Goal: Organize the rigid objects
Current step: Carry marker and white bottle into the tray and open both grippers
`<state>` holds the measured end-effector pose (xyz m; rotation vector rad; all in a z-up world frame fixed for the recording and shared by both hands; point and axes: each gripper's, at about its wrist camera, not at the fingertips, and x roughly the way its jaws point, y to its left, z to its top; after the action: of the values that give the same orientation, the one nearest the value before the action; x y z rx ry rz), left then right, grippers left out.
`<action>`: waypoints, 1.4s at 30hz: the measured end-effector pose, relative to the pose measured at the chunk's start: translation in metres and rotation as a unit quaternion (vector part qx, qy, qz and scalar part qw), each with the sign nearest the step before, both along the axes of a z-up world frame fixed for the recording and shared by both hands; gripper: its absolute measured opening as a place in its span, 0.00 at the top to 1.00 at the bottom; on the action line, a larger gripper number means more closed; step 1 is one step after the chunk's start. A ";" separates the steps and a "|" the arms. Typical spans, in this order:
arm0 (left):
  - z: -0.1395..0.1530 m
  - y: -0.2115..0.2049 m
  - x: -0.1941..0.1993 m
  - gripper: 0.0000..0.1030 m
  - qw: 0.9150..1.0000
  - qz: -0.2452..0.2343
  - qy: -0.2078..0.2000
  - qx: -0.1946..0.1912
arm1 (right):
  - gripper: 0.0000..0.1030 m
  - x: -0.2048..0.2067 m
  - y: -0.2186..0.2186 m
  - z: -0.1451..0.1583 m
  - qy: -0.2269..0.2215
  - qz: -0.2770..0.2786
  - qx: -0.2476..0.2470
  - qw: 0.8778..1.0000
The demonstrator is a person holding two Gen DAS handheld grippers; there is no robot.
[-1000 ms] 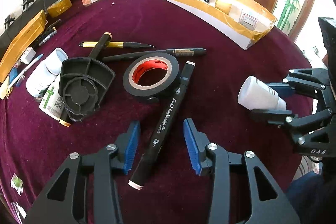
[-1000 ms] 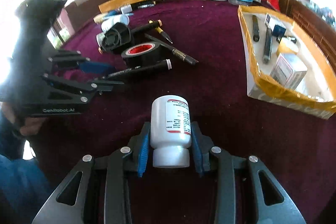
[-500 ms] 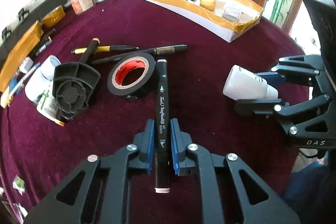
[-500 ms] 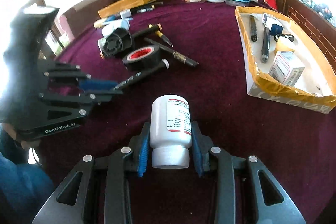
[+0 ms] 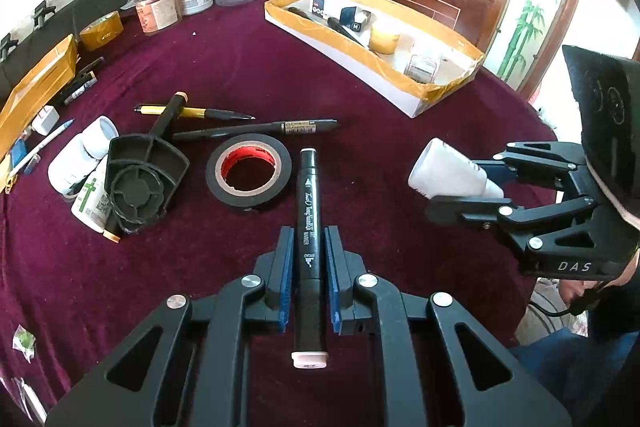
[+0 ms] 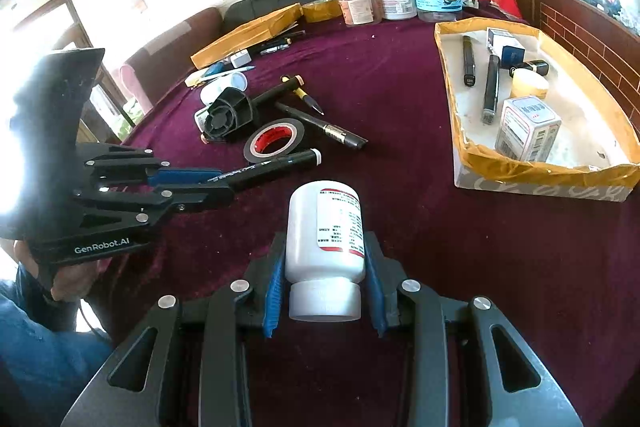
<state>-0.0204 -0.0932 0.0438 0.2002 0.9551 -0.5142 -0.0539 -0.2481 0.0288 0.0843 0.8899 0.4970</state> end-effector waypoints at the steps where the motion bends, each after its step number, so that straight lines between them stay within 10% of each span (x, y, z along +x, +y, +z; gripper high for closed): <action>1: -0.001 0.000 0.000 0.88 1.000 0.001 0.001 0.002 | 0.69 0.000 -0.001 0.000 0.000 0.000 0.001 1.000; 20: -0.024 -0.017 0.023 0.88 0.998 0.016 0.031 0.043 | 0.69 0.003 -0.001 -0.016 0.026 -0.002 0.006 1.000; 42: 0.046 -0.071 0.061 0.88 0.998 0.005 0.018 -0.065 | 0.69 0.060 -0.104 0.054 -0.044 -0.147 0.070 0.986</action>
<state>0.0407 -0.1642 0.0894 0.0695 0.9542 -0.5712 0.0057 -0.3525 0.0833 0.3155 0.7404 0.2836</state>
